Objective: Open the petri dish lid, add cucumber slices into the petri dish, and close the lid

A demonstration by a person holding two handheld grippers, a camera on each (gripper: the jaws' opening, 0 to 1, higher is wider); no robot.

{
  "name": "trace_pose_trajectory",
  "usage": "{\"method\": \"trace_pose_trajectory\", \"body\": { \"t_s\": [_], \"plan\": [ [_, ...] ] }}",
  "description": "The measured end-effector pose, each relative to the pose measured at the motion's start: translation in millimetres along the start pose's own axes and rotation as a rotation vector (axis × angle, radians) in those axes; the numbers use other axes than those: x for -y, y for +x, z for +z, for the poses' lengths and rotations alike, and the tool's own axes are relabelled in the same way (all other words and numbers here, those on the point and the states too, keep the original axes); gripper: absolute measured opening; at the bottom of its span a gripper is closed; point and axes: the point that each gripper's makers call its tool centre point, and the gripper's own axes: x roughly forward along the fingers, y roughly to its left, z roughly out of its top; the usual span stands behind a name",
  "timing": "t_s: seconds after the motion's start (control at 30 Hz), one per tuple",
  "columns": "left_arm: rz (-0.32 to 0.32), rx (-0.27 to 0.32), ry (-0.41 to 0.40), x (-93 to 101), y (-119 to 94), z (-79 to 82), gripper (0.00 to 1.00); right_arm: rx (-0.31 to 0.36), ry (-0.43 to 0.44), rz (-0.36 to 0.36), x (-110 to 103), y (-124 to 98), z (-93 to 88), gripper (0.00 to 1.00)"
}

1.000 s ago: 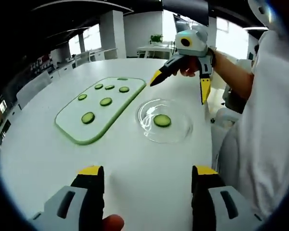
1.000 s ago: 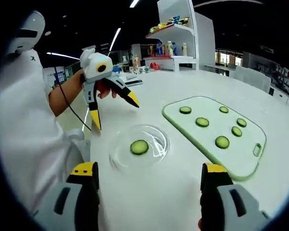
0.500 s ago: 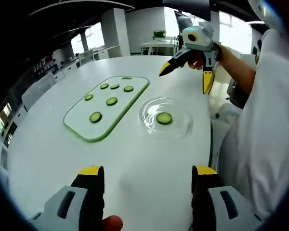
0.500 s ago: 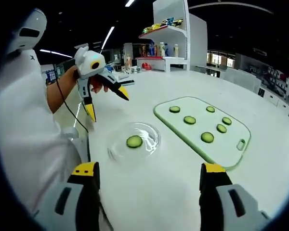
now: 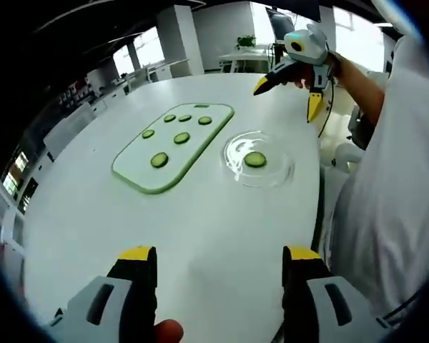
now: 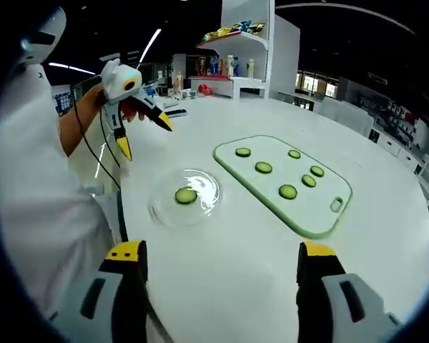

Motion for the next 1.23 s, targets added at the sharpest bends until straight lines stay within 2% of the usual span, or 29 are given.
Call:
{"method": "trace_pose_trajectory", "body": {
  "t_s": [0.33, 0.53, 0.77, 1.0, 1.23],
  "plan": [
    [-0.021, -0.010, 0.004, 10.3, 0, -2.3, 0.70, -0.009, 0.011, -0.018, -4, -15, -2.0, 0.84],
    [0.005, -0.019, 0.015, 5.6, -3, -6.9, 0.70, -0.029, -0.004, -0.035, -6, -17, -4.3, 0.84],
    [0.000, -0.032, 0.044, 8.6, -6, -5.3, 0.70, -0.026, -0.009, -0.061, -10, -21, -3.1, 0.85],
    [0.012, -0.056, 0.050, 11.9, -11, -14.5, 0.69, -0.045, -0.032, -0.069, -19, -23, -6.6, 0.85],
    [0.010, -0.046, 0.062, 18.7, -10, -8.7, 0.68, -0.067, -0.034, -0.066, -25, -27, -9.3, 0.84]
  ]
}}
